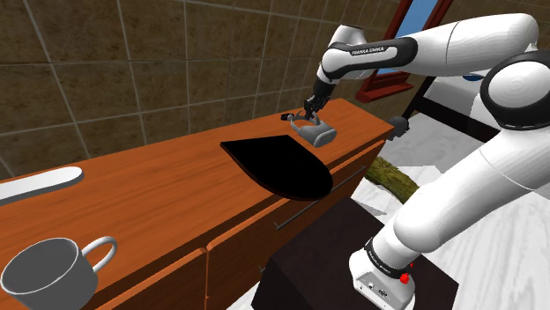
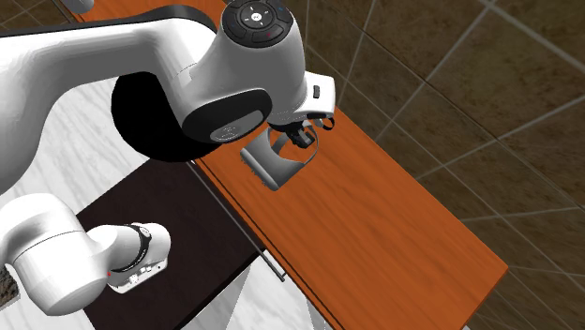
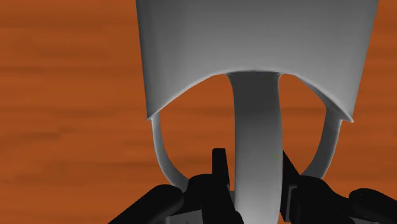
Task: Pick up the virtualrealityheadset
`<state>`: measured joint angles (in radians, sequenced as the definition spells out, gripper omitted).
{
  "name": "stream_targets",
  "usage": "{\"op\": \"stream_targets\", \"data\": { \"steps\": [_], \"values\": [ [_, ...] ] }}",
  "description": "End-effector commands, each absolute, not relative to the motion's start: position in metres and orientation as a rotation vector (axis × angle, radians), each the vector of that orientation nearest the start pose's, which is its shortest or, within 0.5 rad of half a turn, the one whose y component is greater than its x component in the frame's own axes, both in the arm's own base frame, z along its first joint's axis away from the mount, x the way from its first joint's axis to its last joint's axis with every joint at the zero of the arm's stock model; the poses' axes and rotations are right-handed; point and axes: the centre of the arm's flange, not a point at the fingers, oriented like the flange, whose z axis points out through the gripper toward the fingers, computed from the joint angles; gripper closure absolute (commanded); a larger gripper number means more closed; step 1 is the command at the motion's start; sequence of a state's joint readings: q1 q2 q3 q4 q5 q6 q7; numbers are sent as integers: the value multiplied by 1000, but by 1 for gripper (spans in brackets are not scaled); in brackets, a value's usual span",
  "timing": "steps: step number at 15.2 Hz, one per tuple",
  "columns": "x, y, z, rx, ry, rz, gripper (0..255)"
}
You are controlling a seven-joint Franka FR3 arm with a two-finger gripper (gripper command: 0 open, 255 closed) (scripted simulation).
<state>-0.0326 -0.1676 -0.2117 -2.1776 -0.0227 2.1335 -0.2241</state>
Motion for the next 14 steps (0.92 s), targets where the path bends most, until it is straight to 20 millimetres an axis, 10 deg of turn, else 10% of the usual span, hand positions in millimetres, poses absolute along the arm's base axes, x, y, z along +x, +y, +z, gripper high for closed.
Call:
{"op": "stream_targets", "data": {
  "steps": [1,14],
  "values": [
    [496,-128,472,-3149,13,-188,255],
    [496,-128,530,-3149,13,-188,255]
  ]
}}
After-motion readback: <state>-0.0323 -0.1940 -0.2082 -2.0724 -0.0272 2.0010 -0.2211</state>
